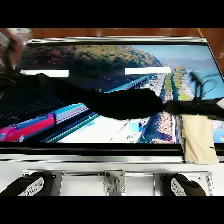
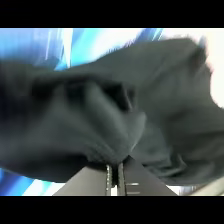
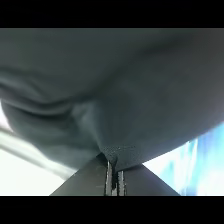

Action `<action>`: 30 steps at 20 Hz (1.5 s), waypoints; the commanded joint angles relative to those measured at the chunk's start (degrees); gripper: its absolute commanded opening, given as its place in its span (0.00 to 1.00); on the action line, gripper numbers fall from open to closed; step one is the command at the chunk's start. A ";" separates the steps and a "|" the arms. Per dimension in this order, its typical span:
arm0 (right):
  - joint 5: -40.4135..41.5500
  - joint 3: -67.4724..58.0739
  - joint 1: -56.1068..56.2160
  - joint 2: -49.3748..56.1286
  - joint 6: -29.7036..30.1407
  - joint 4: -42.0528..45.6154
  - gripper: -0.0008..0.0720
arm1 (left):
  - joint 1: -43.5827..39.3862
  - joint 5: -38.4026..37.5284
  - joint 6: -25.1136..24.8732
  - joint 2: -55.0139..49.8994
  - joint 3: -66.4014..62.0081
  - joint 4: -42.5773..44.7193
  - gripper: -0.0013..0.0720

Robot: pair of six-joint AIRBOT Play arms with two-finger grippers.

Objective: Fold the shirts.

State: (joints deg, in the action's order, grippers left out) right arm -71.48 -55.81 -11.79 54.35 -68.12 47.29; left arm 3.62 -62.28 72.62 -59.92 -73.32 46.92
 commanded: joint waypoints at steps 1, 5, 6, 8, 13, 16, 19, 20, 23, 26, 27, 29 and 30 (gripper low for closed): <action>9.90 -17.29 0.07 -10.27 1.53 -4.63 0.11 | 0.24 11.52 -0.13 11.69 -11.69 0.46 0.07; 15.63 -35.36 0.07 -13.88 -3.34 1.36 0.11 | 0.31 23.52 0.74 22.29 -17.57 1.11 0.07; 15.23 -39.34 0.07 -13.88 -4.55 2.99 0.11 | 0.28 23.45 1.95 24.26 -17.88 1.14 0.07; 14.38 -45.11 0.07 -13.88 -6.54 5.95 0.11 | 0.31 22.03 3.19 27.47 -17.88 1.99 0.07; 1.95 -52.85 0.07 -14.67 -12.09 14.29 0.11 | 0.31 13.88 10.16 34.25 -18.36 21.94 0.06; -5.35 -52.98 0.07 -17.25 -13.33 20.33 0.11 | 0.31 5.70 12.35 36.52 -20.00 29.83 0.06; -11.74 -52.98 0.07 -18.78 -13.77 25.27 0.11 | 0.31 3.34 12.33 37.09 -21.70 28.30 0.06; -13.66 -52.98 0.07 -18.93 -13.75 26.05 0.11 | 0.31 2.60 12.35 37.09 -22.10 27.76 0.06; -21.97 -52.96 0.07 -17.55 -15.39 28.33 0.11 | 0.39 -8.48 13.49 35.69 -21.57 27.69 0.06; -33.66 -49.68 0.07 -12.70 -15.45 28.72 0.11 | 0.39 -17.99 13.70 33.24 -15.63 28.50 0.06; -33.33 -45.79 0.07 -11.72 -15.45 28.70 0.10 | 0.42 -16.92 14.73 32.65 -11.43 29.55 0.07; -25.68 -33.86 0.11 -10.47 -14.08 27.04 0.10 | 0.42 -11.17 17.16 30.45 -1.62 30.69 0.07; -19.80 -27.63 0.11 -9.73 -12.92 26.51 0.10 | 0.33 -7.80 18.03 28.72 3.17 30.25 0.07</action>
State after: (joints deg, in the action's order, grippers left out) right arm -97.47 -95.46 -11.73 42.46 -82.83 74.63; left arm 3.97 -73.71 87.90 -28.25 -80.75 76.16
